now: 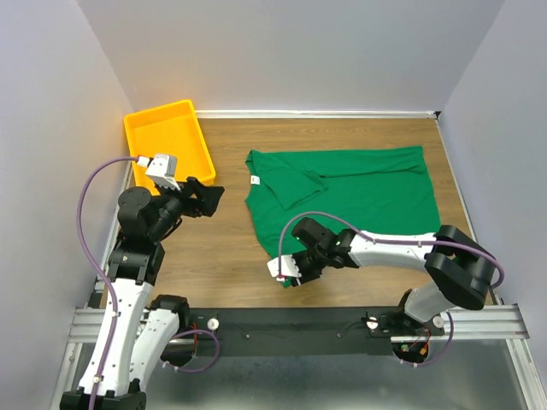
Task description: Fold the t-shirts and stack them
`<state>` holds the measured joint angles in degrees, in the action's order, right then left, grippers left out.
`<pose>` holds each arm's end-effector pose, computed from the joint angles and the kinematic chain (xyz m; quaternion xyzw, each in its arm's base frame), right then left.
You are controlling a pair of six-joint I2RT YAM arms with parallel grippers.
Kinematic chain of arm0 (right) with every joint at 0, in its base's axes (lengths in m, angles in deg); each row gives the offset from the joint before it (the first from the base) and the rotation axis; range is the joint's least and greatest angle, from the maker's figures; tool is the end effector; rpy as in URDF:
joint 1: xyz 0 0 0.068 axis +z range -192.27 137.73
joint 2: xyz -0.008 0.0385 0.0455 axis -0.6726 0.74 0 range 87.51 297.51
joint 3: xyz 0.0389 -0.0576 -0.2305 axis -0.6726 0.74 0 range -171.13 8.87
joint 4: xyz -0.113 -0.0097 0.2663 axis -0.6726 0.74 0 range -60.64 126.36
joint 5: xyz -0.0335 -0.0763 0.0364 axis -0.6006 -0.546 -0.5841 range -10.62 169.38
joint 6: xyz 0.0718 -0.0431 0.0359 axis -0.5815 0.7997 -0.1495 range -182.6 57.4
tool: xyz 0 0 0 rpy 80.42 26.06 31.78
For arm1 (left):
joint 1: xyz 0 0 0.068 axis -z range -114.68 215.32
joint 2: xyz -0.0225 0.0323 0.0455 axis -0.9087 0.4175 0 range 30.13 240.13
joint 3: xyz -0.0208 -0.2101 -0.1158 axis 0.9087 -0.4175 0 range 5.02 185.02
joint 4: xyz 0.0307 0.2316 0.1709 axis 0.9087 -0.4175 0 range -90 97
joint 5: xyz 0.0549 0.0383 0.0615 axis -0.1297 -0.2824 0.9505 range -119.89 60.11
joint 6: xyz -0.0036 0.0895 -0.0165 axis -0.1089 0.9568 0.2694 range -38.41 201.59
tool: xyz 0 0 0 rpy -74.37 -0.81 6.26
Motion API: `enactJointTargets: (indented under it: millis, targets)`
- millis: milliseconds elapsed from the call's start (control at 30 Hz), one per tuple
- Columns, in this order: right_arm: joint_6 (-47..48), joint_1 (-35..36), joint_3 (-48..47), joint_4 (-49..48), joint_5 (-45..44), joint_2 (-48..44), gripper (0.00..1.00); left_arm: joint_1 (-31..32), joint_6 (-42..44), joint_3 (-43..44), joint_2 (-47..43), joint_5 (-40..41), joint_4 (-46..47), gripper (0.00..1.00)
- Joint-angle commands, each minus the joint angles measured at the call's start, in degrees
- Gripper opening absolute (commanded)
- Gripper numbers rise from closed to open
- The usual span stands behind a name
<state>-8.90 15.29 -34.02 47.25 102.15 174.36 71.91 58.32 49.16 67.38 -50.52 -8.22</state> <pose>0.1434 0.2844 0.0648 -0.8119 0.4973 0.1994 0.2319 0.2456 -0.0573 0.3240 0.0078 0.7536 -0.2966 0.5866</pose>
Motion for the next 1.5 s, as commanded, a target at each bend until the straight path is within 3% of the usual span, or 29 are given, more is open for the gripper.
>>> enactJointTargets:
  millis: [0,67,167,200,333,467,500,600,633,767,867,1233,1467]
  targets:
    - [-2.18,0.54,1.06,-2.95,-5.53,4.38,0.42,-0.26,4.98,-0.63,-2.53,-7.06,4.58,0.86]
    - [-4.90,0.54,-0.17,-2.95,-5.36,4.99,0.24,-0.26,8.49,-1.42,-4.81,-9.07,8.18,0.85]
    - [-8.42,0.45,-0.61,-2.77,-3.79,3.51,0.10,-0.26,14.29,-4.32,-7.89,-13.20,14.94,0.84]
    - [-10.60,0.19,-0.79,-2.60,-2.47,1.94,0.01,-0.26,15.95,-5.28,-9.81,-14.35,17.48,0.85]
    - [-16.23,-3.84,-3.24,0.74,7.62,-2.20,0.01,0.00,26.22,-8.98,-10.80,-23.04,23.83,0.86]
    - [-20.38,-14.57,-4.91,1.36,19.85,-8.35,0.01,3.94,37.75,-12.05,-8.43,-30.70,24.45,0.79]
    - [-20.82,-15.80,-5.35,2.32,22.91,-8.36,0.01,6.31,39.25,-12.32,-6.51,-30.18,24.54,0.73]
    - [-24.06,-20.02,-7.81,3.64,27.77,-6.26,0.01,19.39,46.71,-12.41,-2.90,-23.17,24.10,0.72]
    - [-25.90,-21.77,-8.95,4.25,30.73,-5.47,0.00,26.30,50.39,-12.06,0.24,-20.80,22.80,0.72]
    - [-28.90,-26.61,-11.50,4.96,36.81,-1.78,0.00,36.88,57.52,-10.30,7.47,-11.57,20.68,0.61]
    - [-30.22,-29.08,-13.26,5.23,40.95,0.95,0.01,40.77,62.00,-10.65,10.20,-8.49,20.06,0.60]
    - [-30.49,-29.52,-15.90,5.93,46.32,3.85,0.01,43.33,76.86,-10.57,18.19,-1.44,18.65,0.53]
    - [-30.66,-29.52,-16.17,6.19,47.20,3.85,0.01,43.33,79.95,-10.48,20.66,-2.05,18.30,0.54]
